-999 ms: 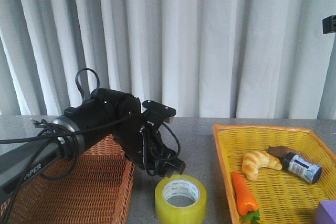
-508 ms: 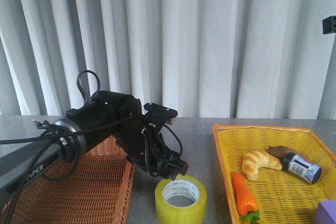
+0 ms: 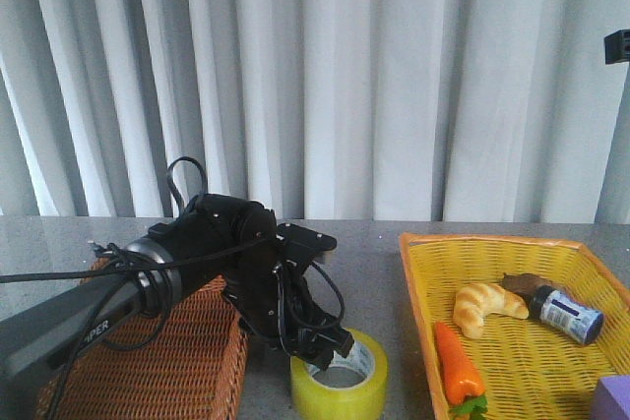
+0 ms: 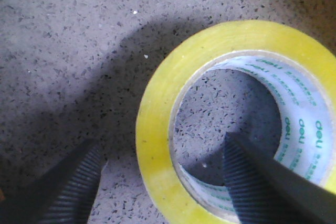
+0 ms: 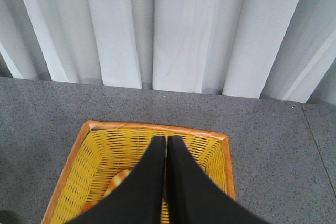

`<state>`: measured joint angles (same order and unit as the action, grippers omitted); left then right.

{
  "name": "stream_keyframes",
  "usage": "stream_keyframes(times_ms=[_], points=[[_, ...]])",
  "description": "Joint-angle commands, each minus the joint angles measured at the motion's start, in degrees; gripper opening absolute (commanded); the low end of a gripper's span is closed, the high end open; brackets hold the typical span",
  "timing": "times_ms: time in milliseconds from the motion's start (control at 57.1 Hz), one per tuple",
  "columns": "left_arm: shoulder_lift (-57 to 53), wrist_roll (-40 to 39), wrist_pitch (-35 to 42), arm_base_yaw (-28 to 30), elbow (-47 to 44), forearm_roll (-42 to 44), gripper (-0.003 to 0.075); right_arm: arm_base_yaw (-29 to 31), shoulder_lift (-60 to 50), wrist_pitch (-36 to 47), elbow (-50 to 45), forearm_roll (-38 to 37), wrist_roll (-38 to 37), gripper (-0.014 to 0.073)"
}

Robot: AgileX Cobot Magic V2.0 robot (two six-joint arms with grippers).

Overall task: Transfer tape with both arms
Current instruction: 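Swing the left gripper down over the tape roll on the table, then grasp the tape roll rim with the left gripper and lift it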

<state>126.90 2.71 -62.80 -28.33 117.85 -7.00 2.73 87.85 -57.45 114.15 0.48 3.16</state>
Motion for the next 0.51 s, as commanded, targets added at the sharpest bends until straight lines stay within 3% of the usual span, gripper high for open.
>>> stream_keyframes(times_ms=[0, 491], points=[[-3.33, -0.47, 1.62, -0.42, 1.73, -0.88, 0.0489, 0.32, -1.83, 3.82, 1.30, -0.02, 0.25, -0.0007], [-1.91, -0.45, 2.31, -1.46, 1.73, -1.03, 0.0405, 0.32, -1.83, 3.81, 1.30, -0.02, 0.39, -0.0007]])
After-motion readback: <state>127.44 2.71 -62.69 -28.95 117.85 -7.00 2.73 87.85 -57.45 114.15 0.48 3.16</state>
